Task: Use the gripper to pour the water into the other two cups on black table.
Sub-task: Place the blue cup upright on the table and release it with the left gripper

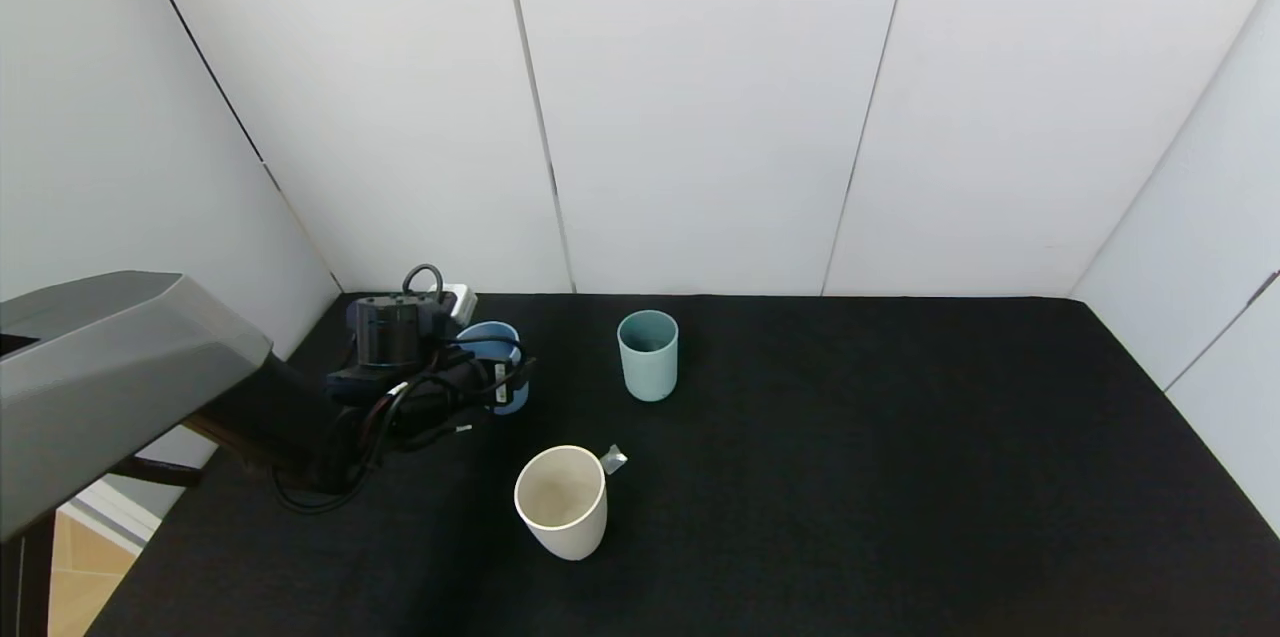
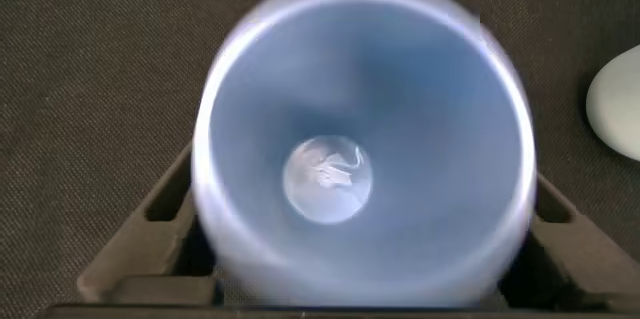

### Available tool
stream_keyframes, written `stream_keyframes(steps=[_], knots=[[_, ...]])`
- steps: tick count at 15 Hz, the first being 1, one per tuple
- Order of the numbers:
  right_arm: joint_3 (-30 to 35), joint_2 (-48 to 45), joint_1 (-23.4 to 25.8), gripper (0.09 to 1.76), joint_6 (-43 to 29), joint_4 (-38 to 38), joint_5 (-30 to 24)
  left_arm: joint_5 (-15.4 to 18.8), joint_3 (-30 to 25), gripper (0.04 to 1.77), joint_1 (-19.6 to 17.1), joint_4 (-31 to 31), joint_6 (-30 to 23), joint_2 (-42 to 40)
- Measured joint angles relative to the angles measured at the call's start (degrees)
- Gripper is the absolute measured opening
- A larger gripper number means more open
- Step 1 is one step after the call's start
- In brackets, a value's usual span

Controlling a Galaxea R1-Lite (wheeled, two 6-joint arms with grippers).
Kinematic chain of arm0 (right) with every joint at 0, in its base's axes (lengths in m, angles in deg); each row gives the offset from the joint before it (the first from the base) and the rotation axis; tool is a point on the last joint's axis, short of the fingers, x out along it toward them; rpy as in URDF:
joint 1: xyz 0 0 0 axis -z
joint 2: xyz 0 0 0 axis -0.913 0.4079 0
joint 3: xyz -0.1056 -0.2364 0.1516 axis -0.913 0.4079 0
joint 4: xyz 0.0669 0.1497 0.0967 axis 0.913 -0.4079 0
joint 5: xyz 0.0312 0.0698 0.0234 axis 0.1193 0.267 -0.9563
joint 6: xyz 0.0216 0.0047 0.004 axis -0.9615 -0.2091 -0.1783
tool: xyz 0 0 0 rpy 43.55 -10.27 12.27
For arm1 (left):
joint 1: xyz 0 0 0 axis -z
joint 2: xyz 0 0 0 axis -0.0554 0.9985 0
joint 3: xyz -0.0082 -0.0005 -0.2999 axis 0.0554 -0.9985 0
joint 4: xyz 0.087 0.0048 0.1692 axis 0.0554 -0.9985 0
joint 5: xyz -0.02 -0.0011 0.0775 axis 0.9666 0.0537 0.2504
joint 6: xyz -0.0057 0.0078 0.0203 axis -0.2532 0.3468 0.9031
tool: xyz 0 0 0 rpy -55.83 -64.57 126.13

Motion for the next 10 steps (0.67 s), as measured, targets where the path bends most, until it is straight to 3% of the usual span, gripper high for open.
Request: stream_keyframes(steps=[10], knots=[[0.0,0.0,0.0,1.71,0.0,0.0,0.0,0.09,-2.49,1.65,-0.18,-1.05,0.24,-6.61]])
